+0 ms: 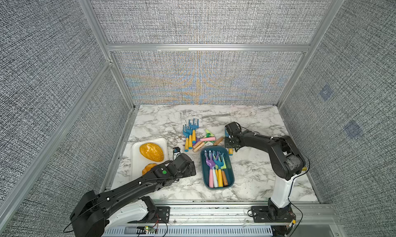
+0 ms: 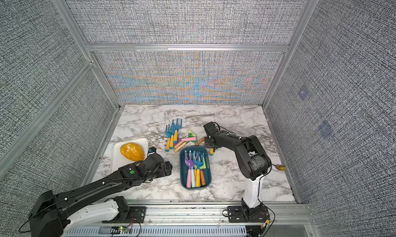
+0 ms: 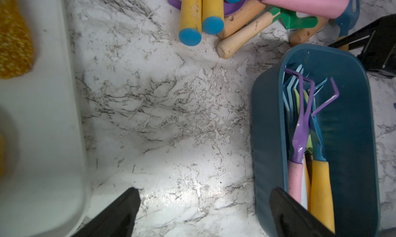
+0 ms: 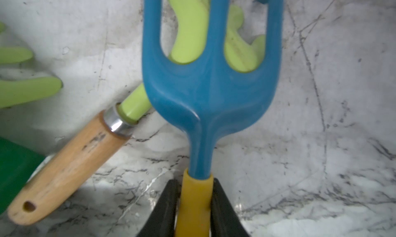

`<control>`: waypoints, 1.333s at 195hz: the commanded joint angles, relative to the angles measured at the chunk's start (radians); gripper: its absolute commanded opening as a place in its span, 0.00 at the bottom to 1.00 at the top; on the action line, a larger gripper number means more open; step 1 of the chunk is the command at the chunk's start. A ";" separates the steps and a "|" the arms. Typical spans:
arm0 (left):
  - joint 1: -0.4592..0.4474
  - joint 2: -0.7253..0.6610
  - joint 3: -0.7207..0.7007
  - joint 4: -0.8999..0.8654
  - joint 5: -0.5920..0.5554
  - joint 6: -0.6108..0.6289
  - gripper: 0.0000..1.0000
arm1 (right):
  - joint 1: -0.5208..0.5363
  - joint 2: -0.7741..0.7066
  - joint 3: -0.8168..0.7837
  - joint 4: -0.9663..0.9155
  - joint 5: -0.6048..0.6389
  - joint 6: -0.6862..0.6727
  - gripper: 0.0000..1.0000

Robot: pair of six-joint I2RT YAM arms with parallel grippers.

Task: Put the rake into the storage box
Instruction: Pick up the rake at the center of the board, then place the rake in the storage box.

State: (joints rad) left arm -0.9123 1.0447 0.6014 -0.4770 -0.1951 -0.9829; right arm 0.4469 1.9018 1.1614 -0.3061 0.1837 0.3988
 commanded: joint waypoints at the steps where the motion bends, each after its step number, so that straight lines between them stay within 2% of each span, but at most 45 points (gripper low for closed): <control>1: 0.004 -0.018 -0.012 0.050 0.028 -0.007 0.99 | -0.002 -0.031 -0.018 -0.029 0.074 0.009 0.19; 23: 0.007 -0.044 -0.011 0.048 0.043 0.002 0.99 | -0.015 -0.104 -0.063 -0.022 0.090 0.011 0.12; 44: 0.007 -0.085 -0.030 0.062 0.051 -0.016 0.99 | -0.017 -0.207 -0.112 -0.001 0.060 -0.001 0.00; 69: 0.009 -0.148 -0.107 0.164 0.091 -0.040 0.99 | -0.009 -0.362 -0.189 0.025 -0.061 -0.014 0.00; 94: 0.013 -0.171 -0.104 0.120 0.061 -0.028 0.99 | 0.023 -0.519 -0.260 0.007 -0.173 0.001 0.00; 144: 0.015 -0.187 -0.147 0.126 0.037 -0.082 0.99 | 0.196 -0.761 -0.407 -0.023 -0.294 0.094 0.00; 203: 0.018 -0.274 -0.201 0.117 0.007 -0.118 0.99 | 0.410 -0.812 -0.455 -0.053 -0.231 0.265 0.00; 260: 0.019 -0.355 -0.260 0.104 -0.002 -0.155 0.99 | 0.441 -0.727 -0.484 -0.032 -0.184 0.308 0.00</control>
State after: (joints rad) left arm -0.8940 0.7151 0.3580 -0.3653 -0.1825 -1.1137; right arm 0.8829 1.1419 0.6796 -0.3569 -0.0338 0.6819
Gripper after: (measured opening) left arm 0.993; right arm 0.242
